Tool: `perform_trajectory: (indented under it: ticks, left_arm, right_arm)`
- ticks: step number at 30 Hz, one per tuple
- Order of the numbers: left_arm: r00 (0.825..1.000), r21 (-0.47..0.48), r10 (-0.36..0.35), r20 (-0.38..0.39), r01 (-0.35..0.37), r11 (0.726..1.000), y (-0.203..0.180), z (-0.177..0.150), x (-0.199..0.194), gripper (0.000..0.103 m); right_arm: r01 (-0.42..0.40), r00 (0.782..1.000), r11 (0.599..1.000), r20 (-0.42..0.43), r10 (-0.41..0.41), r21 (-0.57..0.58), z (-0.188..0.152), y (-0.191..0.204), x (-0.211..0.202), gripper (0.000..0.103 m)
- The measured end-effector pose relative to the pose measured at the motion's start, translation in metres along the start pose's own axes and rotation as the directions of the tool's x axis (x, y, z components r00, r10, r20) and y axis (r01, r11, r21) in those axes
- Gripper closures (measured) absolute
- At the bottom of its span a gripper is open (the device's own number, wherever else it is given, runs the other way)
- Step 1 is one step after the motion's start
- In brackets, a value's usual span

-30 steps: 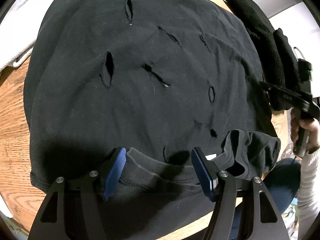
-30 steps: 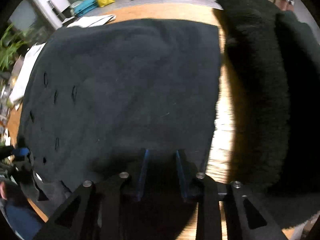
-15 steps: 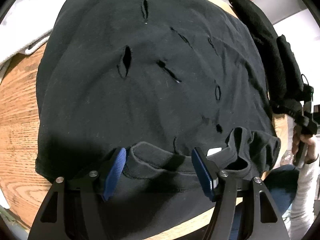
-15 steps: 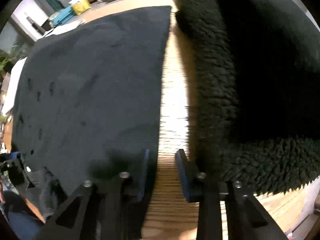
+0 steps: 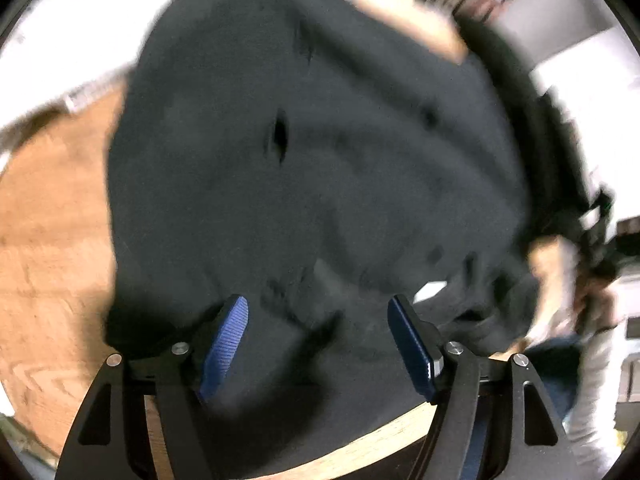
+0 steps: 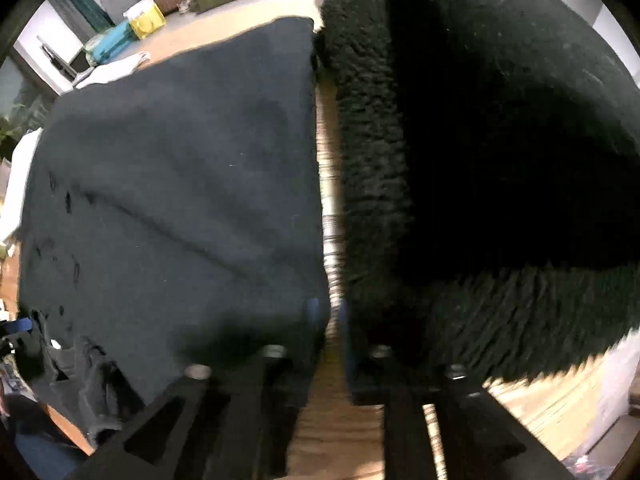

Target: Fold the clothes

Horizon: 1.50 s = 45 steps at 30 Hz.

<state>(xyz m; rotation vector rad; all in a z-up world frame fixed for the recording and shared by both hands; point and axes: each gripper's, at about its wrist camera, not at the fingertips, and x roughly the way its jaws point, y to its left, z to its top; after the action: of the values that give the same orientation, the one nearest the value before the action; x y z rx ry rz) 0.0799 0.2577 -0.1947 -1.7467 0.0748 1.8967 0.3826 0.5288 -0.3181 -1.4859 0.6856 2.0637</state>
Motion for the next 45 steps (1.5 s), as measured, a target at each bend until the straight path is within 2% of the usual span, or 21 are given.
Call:
perform_trajectory:
  ticks: [4, 6, 8, 10, 12, 14, 17, 19, 21, 22, 23, 25, 27, 28, 30, 32, 35, 39, 42, 44, 45]
  left_arm:
    - [0.992, -0.092, 0.087, 0.091, -0.079, 0.993, 0.042, 0.014, -0.024, 0.027]
    - [0.982, -0.141, 0.134, 0.133, -0.115, 0.983, 0.063, 0.022, -0.036, 0.027]
    - [0.986, -0.179, 0.128, 0.109, -0.107, 0.978, 0.074, 0.03, -0.028, 0.027]
    - [0.984, -0.158, 0.145, 0.1, -0.128, 0.979, 0.074, 0.035, -0.021, 0.027]
    - [0.977, -0.125, 0.181, 0.112, -0.167, 0.978, 0.069, 0.04, -0.016, 0.029]
    - [0.963, -0.12, 0.229, 0.139, -0.214, 0.969, 0.069, 0.048, -0.016, 0.05]
    - [0.944, -0.17, 0.277, 0.18, -0.248, 0.954, 0.079, 0.062, -0.022, 0.057]
    - [0.948, -0.19, 0.257, 0.19, -0.221, 0.957, 0.086, 0.073, -0.023, 0.061]
    - [0.958, -0.193, 0.231, 0.172, -0.197, 0.961, 0.09, 0.081, -0.017, 0.078]
    - [0.966, -0.19, 0.213, 0.147, -0.184, 0.964, 0.091, 0.083, -0.011, 0.097]
    - [0.972, -0.181, 0.198, 0.128, -0.173, 0.968, 0.09, 0.084, -0.007, 0.101]
    - [0.982, -0.163, 0.168, 0.09, -0.152, 0.975, 0.087, 0.084, 0.002, 0.101]
    - [0.983, -0.159, 0.168, 0.08, -0.154, 0.975, 0.086, 0.085, 0.002, 0.101]
    - [0.977, -0.172, 0.193, 0.09, -0.176, 0.969, 0.087, 0.085, -0.002, 0.101]
    - [0.949, -0.243, 0.284, 0.136, -0.246, 0.938, 0.098, 0.086, -0.016, 0.101]
    - [0.952, -0.313, 0.258, 0.163, -0.198, 0.929, 0.111, 0.085, -0.026, 0.101]
    - [0.961, -0.335, 0.218, 0.171, -0.151, 0.93, 0.113, 0.083, -0.036, 0.1]
    - [0.948, -0.314, 0.25, 0.198, -0.181, 0.932, 0.095, 0.094, -0.053, 0.094]
    - [0.925, -0.279, 0.306, 0.224, -0.24, 0.93, 0.072, 0.12, -0.059, 0.07]
    - [0.914, -0.249, 0.328, 0.238, -0.269, 0.931, 0.045, 0.151, -0.047, 0.044]
    - [0.909, -0.234, 0.338, 0.245, -0.283, 0.93, 0.031, 0.167, -0.041, 0.039]
  right_arm:
    - [-0.057, 0.992, 0.998, 0.111, 0.057, -0.005, -0.02, 0.017, -0.034, 0.038]
    - [-0.101, 0.99, 0.995, 0.104, 0.1, 0.006, -0.026, 0.023, -0.033, 0.037]
    - [-0.113, 0.991, 0.994, 0.078, 0.113, 0.001, -0.022, 0.024, -0.027, 0.037]
    - [-0.108, 0.993, 0.994, 0.052, 0.108, -0.015, 0.001, 0.023, -0.027, 0.037]
    - [-0.109, 0.993, 0.994, 0.049, 0.11, -0.024, 0.005, 0.018, -0.024, 0.037]
    - [-0.122, 0.991, 0.992, 0.051, 0.123, -0.023, 0.009, 0.015, -0.022, 0.037]
    - [-0.139, 0.988, 0.99, 0.064, 0.14, -0.02, 0.018, 0.006, -0.012, 0.036]
    - [-0.138, 0.988, 0.99, 0.068, 0.139, -0.023, 0.025, 0.005, -0.005, 0.035]
    - [-0.137, 0.989, 0.99, 0.06, 0.138, -0.022, 0.039, 0.013, 0.006, 0.035]
    - [-0.136, 0.989, 0.99, 0.056, 0.137, -0.022, 0.046, 0.017, 0.012, 0.035]
    - [-0.138, 0.989, 0.99, 0.054, 0.139, -0.021, 0.048, 0.018, 0.014, 0.035]
    - [-0.142, 0.989, 0.99, 0.049, 0.142, -0.018, 0.049, 0.018, 0.017, 0.035]
    - [-0.145, 0.988, 0.989, 0.051, 0.146, -0.016, 0.052, 0.02, 0.022, 0.035]
    - [-0.147, 0.988, 0.989, 0.052, 0.147, -0.015, 0.054, 0.022, 0.025, 0.035]
    - [-0.15, 0.987, 0.989, 0.053, 0.151, -0.012, 0.054, 0.02, 0.023, 0.035]
    - [-0.155, 0.986, 0.988, 0.053, 0.155, -0.009, 0.054, 0.018, 0.02, 0.035]
    - [-0.169, 0.984, 0.985, 0.054, 0.17, -0.01, 0.054, 0.018, 0.016, 0.034]
    - [-0.194, 0.98, 0.981, 0.052, 0.194, -0.015, 0.057, 0.02, 0.012, 0.033]
    - [-0.206, 0.977, 0.978, 0.053, 0.207, -0.022, 0.06, 0.021, 0.01, 0.031]
    - [-0.211, 0.976, 0.977, 0.05, 0.212, -0.03, 0.063, 0.025, 0.011, 0.031]
    - [-0.212, 0.976, 0.977, 0.047, 0.214, -0.035, 0.064, 0.027, 0.012, 0.031]
